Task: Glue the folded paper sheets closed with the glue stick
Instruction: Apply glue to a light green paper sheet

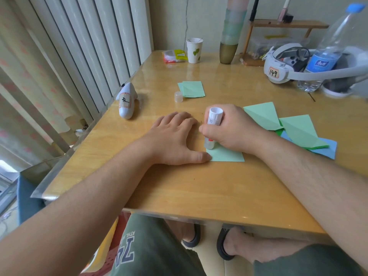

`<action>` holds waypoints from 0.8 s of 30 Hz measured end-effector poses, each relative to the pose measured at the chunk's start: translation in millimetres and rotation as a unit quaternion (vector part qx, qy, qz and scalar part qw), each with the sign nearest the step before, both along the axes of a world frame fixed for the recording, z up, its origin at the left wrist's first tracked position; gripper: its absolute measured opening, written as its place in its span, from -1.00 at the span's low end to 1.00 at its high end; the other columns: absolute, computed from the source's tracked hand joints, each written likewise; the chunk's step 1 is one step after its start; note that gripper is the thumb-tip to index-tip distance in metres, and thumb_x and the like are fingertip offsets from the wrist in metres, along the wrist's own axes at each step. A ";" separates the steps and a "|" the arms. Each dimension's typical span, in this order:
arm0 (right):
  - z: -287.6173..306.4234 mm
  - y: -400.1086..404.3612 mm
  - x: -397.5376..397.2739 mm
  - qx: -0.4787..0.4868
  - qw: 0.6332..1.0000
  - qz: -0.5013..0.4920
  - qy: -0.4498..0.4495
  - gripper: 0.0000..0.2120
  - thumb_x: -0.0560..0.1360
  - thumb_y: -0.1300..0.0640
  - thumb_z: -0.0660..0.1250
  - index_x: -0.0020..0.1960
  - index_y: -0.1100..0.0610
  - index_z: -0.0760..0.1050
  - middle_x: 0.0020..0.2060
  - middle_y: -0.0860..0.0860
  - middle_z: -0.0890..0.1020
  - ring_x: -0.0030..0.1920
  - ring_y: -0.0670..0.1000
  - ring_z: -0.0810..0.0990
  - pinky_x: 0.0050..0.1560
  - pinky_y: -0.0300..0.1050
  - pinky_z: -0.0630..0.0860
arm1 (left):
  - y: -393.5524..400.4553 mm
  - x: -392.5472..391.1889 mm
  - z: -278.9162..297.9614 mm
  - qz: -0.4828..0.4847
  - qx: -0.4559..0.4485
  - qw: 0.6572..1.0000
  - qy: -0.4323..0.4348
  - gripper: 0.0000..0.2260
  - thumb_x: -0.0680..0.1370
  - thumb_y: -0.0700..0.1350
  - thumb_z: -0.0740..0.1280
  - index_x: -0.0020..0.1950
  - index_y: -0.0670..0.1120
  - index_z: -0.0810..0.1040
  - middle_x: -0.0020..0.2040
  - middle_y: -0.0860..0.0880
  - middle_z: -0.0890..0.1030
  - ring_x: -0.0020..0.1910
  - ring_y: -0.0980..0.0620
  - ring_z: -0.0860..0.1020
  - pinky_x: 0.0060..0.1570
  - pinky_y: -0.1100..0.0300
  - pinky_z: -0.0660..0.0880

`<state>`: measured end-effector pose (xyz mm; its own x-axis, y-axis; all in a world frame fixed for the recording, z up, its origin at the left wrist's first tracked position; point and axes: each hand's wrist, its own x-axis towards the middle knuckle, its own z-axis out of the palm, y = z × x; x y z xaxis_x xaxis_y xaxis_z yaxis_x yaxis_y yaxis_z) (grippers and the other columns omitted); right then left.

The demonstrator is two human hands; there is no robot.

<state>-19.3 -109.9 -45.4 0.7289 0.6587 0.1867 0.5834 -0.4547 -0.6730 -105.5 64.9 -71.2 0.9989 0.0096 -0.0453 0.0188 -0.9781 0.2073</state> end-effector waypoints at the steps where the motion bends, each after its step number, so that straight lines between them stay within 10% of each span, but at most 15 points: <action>1: 0.0 0.7 0.8 -0.001 1.000 -0.003 -0.001 -0.77 0.40 -0.02 0.41 -0.20 0.14 0.49 -0.27 0.10 0.63 -0.18 0.14 0.55 -0.16 0.08 0.54 | 0.2 -0.1 0.0 0.000 0.000 1.000 -0.001 0.06 0.21 0.66 0.06 0.61 0.14 0.18 0.62 0.14 0.13 0.66 0.03 -0.03 0.63 -0.07 -0.02; 24: 2.9 18.5 31.7 0.028 0.988 -0.139 -0.052 -0.74 0.44 -0.03 0.37 -0.14 0.19 0.50 -0.24 0.11 0.65 -0.24 0.10 0.50 -0.23 0.02 0.48 | -0.5 -0.7 1.2 0.003 0.001 1.000 0.010 0.08 0.21 0.66 0.05 0.63 0.12 0.15 0.64 0.12 0.10 0.67 0.02 -0.05 0.63 -0.08 -0.06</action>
